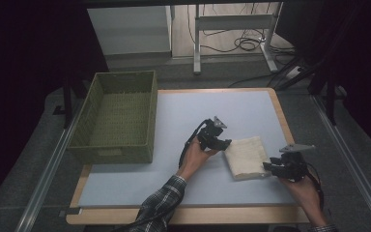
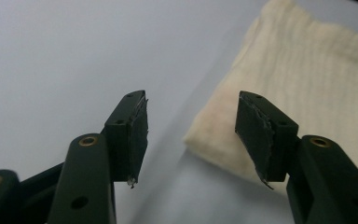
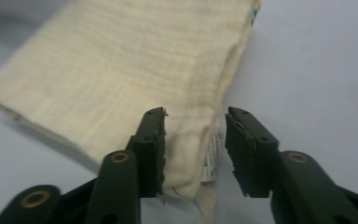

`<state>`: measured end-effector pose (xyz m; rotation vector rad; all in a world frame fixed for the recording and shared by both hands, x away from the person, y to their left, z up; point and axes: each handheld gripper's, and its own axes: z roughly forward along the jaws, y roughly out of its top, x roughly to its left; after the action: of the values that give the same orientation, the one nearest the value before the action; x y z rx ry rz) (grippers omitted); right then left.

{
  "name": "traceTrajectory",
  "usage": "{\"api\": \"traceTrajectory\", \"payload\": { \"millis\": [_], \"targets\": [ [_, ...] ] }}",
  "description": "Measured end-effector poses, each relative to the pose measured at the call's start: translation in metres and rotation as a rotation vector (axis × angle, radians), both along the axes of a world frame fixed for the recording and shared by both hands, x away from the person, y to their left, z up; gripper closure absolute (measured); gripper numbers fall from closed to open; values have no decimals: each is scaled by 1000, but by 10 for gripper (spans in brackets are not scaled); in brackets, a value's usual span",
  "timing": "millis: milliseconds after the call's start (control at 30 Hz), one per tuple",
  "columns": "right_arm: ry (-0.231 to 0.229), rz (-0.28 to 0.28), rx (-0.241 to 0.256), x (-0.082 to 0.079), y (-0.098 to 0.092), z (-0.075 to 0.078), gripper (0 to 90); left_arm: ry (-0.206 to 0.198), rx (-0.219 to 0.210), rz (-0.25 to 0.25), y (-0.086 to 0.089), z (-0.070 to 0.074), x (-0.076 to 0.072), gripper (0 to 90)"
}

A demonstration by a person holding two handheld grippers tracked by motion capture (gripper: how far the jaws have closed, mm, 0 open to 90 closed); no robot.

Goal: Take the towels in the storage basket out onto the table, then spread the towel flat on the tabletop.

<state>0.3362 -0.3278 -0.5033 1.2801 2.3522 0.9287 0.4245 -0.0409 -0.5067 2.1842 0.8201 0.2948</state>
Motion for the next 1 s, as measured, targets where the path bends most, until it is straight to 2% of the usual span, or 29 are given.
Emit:
{"api": "traceTrajectory", "payload": {
  "millis": [33,67,100,133,200,367,400,467,500,533,567,600,633,667,700,767,800,833,867,900,933,967,1000],
  "targets": [
    [0,0,0,0,0,0,549,0,0,0,0,0,0,441],
    [19,-10,7,-1,-1,-5,502,10,9,-1,0,-3,1,440],
    [19,-10,7,-1,-1,-5,502,14,14,0,1,-6,2,440],
    [31,-21,21,-3,-2,-8,465,25,20,4,1,-10,3,440],
    [34,-19,31,-4,-3,-9,452,30,20,6,2,-11,4,440],
    [32,-6,18,-9,5,-9,472,49,28,8,6,-16,5,438],
    [44,6,29,-10,8,-9,551,59,27,5,8,-17,7,430],
    [56,13,49,-10,9,-9,631,69,20,6,9,-18,7,420],
    [56,13,49,-10,9,-9,631,78,14,6,10,-18,8,420],
    [90,26,89,-8,8,-10,743,93,-1,1,11,-19,10,412],
    [90,26,89,-8,8,-10,743,93,-1,1,11,-19,10,408],
    [114,39,123,-7,7,-11,795,100,-20,7,11,-18,11,403],
    [114,39,123,-7,7,-11,795,100,-20,7,11,-18,11,402],
    [113,40,135,-7,6,-11,808,123,-62,0,12,-17,13,401],
    [115,38,142,-7,5,-11,811,134,-69,-6,11,-16,13,398],
    [114,38,148,-7,4,-12,812,138,-69,-5,9,-16,14,396],
    [111,41,153,-7,4,-12,812,158,-46,-19,4,-18,15,403],
    [111,41,153,-7,4,-12,812,158,-46,-19,4,-18,15,419],
    [109,41,149,-7,4,-12,812,137,1,-19,0,-17,14,437],
    [109,41,149,-7,4,-12,812,137,1,-19,0,-17,14,457],
    [103,41,146,-8,4,-12,812,135,21,-31,-4,-16,12,504],
    [103,41,146,-8,4,-12,812,135,21,-31,-4,-16,12,582],
    [101,41,139,-8,5,-11,816,167,5,-54,-5,-15,10,650]
  ]
}}
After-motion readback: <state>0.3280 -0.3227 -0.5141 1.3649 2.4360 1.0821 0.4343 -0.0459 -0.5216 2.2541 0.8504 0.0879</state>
